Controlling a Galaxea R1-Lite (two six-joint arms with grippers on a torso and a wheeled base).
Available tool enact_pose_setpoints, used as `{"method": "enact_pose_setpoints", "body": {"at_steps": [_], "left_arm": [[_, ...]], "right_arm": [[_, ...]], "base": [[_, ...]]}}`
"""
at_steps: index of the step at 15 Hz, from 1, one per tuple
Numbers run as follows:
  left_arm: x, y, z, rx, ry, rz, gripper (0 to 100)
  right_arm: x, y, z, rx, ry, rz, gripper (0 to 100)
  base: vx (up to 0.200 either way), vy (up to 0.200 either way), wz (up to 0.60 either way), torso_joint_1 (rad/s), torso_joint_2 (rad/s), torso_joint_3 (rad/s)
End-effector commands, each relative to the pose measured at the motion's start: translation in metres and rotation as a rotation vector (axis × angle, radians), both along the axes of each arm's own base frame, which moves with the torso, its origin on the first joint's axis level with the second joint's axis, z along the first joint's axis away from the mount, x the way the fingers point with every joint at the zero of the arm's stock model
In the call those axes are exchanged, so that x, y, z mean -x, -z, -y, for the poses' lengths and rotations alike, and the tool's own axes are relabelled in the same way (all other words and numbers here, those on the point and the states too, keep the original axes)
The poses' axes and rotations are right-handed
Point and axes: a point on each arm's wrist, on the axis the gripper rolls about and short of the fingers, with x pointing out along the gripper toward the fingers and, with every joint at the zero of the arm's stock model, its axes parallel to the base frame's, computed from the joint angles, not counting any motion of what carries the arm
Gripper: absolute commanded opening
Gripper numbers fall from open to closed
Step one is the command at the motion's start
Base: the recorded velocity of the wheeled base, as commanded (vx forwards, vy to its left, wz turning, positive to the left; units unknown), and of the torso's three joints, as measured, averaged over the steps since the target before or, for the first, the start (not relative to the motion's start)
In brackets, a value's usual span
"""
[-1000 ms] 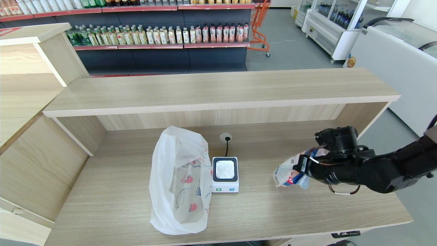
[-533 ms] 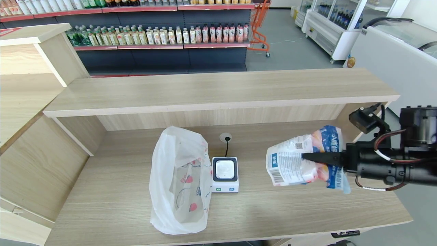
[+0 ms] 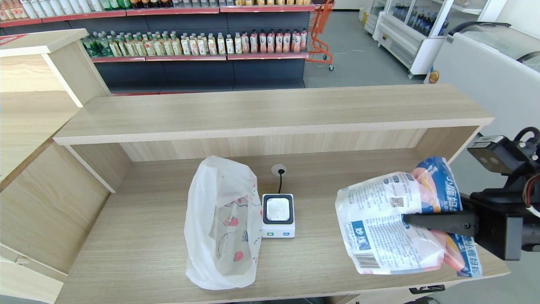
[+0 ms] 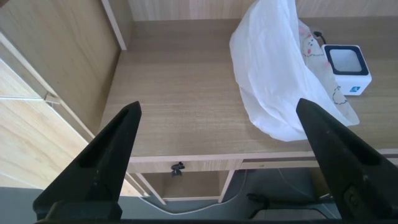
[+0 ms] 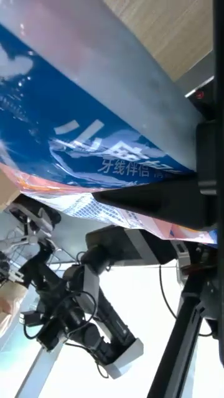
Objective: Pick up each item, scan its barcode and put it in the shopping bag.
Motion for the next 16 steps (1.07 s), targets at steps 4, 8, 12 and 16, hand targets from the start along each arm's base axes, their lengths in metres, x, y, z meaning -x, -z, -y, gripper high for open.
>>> {"method": "enact_pose_setpoints", "body": {"at_steps": [4, 8, 12, 16], "left_arm": [[0.0, 0.0, 0.0, 0.0, 0.0, -0.001, 100], [0.0, 0.0, 0.0, 0.0, 0.0, 0.0, 100], [0.0, 0.0, 0.0, 0.0, 0.0, 0.0, 100], [0.0, 0.0, 0.0, 0.0, 0.0, 0.0, 100]], "right_arm": [[0.02, 0.0, -0.005, 0.007, -0.041, -0.083, 0], [0.03, 0.006, -0.013, 0.022, -0.1, -0.186, 0], [0.031, 0.007, -0.022, 0.029, -0.148, -0.19, 0], [0.034, 0.008, -0.029, 0.037, -0.18, -0.201, 0]], "base": [[0.0, 0.0, 0.0, 0.0, 0.0, 0.0], [0.0, 0.0, 0.0, 0.0, 0.0, 0.0], [0.0, 0.0, 0.0, 0.0, 0.0, 0.0], [0.0, 0.0, 0.0, 0.0, 0.0, 0.0]]}}
